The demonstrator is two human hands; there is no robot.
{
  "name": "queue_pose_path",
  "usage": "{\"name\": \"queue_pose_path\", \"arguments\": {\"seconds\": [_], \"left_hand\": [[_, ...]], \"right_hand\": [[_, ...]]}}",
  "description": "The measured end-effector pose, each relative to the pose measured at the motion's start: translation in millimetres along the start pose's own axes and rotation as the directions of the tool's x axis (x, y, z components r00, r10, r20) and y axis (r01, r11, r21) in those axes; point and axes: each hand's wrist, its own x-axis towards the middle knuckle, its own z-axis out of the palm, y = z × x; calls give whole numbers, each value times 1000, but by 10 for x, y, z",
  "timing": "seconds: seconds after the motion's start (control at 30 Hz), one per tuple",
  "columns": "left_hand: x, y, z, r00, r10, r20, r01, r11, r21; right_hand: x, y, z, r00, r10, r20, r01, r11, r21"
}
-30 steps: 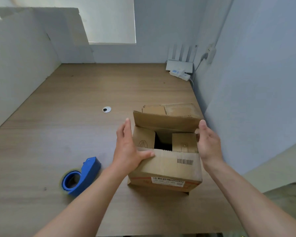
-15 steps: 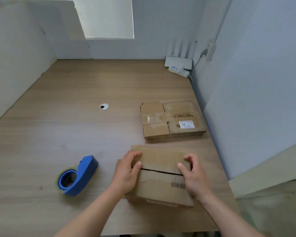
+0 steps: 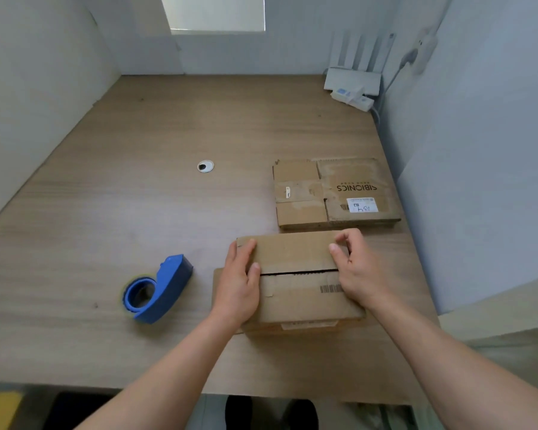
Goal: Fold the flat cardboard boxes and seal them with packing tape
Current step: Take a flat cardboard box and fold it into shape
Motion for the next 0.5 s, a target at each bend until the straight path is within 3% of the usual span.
{"name": "queue_pose_path", "arguments": {"seconds": [0.07,0.13,0.2,0.27,0.37,0.5], "left_hand": [[6,25,-19,1000,26,-4,-26,999,34],[-1,31,-23,992,126,7,-125,968,217],[-9,59,-26,975,197,105,-223,846,484],[5,100,-37,967,203,155,-255,731,632],[47,142,-52,955,262,141,-286,675,680],[147,132,-69,955,267,127,-284,710,644]], "right_hand": [[12,7,27,1000,-7,-21,7,1000,12],[10,15,38,1000,-3,-26,3,1000,15],[29,22,37,999,-6,-32,6,1000,-5],[45,24,33,999,-17,-33,16,999,-33],[47,20,30,998,-33,-45,30,998,-58],[64,0,32,993,-39,-110,37,999,-22]]}}
